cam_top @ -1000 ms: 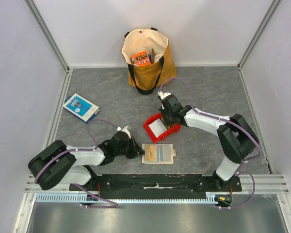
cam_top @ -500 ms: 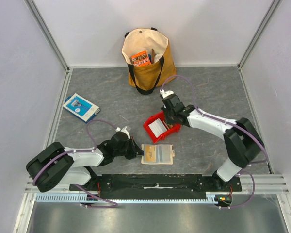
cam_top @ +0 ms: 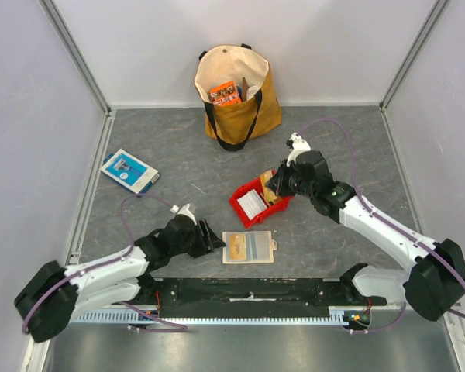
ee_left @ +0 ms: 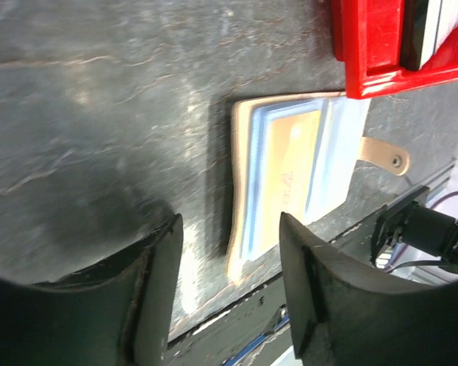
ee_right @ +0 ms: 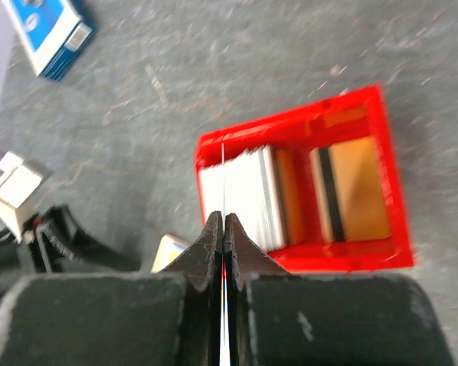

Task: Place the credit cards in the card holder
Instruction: Pick up the credit card from the storage box, then insert the credit card into the card holder.

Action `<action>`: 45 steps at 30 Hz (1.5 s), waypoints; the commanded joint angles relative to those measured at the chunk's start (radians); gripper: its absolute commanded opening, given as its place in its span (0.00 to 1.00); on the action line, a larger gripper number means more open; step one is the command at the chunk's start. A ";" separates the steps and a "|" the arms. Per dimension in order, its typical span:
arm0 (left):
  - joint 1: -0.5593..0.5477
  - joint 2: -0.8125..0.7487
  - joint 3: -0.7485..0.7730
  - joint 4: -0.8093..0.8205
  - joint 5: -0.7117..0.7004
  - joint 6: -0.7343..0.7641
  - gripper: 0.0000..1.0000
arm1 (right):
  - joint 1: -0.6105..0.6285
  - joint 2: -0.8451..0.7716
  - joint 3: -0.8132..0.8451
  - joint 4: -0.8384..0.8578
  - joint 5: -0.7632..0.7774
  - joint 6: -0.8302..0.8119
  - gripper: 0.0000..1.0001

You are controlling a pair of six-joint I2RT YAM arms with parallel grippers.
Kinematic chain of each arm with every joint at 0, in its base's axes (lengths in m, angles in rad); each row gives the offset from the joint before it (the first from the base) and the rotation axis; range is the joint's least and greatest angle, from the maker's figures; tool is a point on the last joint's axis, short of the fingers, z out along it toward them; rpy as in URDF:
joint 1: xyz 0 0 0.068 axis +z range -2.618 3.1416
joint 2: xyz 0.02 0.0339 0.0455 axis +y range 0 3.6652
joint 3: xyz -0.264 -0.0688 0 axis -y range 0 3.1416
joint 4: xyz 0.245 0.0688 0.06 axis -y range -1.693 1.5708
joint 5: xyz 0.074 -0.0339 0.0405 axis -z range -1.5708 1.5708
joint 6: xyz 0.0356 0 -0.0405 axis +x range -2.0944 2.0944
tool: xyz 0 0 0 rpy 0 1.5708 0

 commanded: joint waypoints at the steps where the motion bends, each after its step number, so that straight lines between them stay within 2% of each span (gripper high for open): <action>1: -0.002 -0.174 -0.017 -0.305 -0.133 0.023 0.63 | 0.003 -0.093 -0.127 0.181 -0.217 0.225 0.00; 3: -0.002 -0.299 -0.009 -0.380 -0.159 0.008 0.71 | 0.003 -0.149 -0.187 0.249 -0.236 0.291 0.00; 6: -0.004 -0.465 0.006 -0.451 -0.187 0.003 0.75 | 0.001 -0.198 -0.253 0.286 -0.237 0.354 0.00; 8: -0.002 -0.546 -0.001 -0.403 -0.150 0.010 0.76 | 0.004 -0.233 -0.322 0.379 -0.274 0.438 0.00; 11: -0.002 -0.581 -0.037 -0.213 -0.036 0.029 0.73 | 0.016 -0.272 -0.429 0.510 -0.291 0.562 0.00; 19: -0.004 -0.311 -0.046 0.315 0.150 0.029 0.71 | 0.059 -0.289 -0.503 0.642 -0.329 0.679 0.00; 23: -0.002 -0.179 -0.018 0.481 0.178 0.012 0.67 | 0.076 -0.285 -0.509 0.674 -0.355 0.708 0.00; 27: -0.002 -0.091 0.025 0.590 0.197 -0.003 0.62 | 0.085 -0.284 -0.520 0.688 -0.357 0.722 0.00; 32: -0.002 -0.019 0.049 0.734 0.218 -0.032 0.62 | 0.092 -0.279 -0.531 0.706 -0.368 0.731 0.00; 38: -0.002 0.045 0.074 0.816 0.259 -0.048 0.62 | 0.096 -0.272 -0.538 0.717 -0.368 0.737 0.00; 45: -0.004 0.090 0.072 0.854 0.272 -0.071 0.41 | 0.096 -0.252 -0.531 0.737 -0.385 0.743 0.00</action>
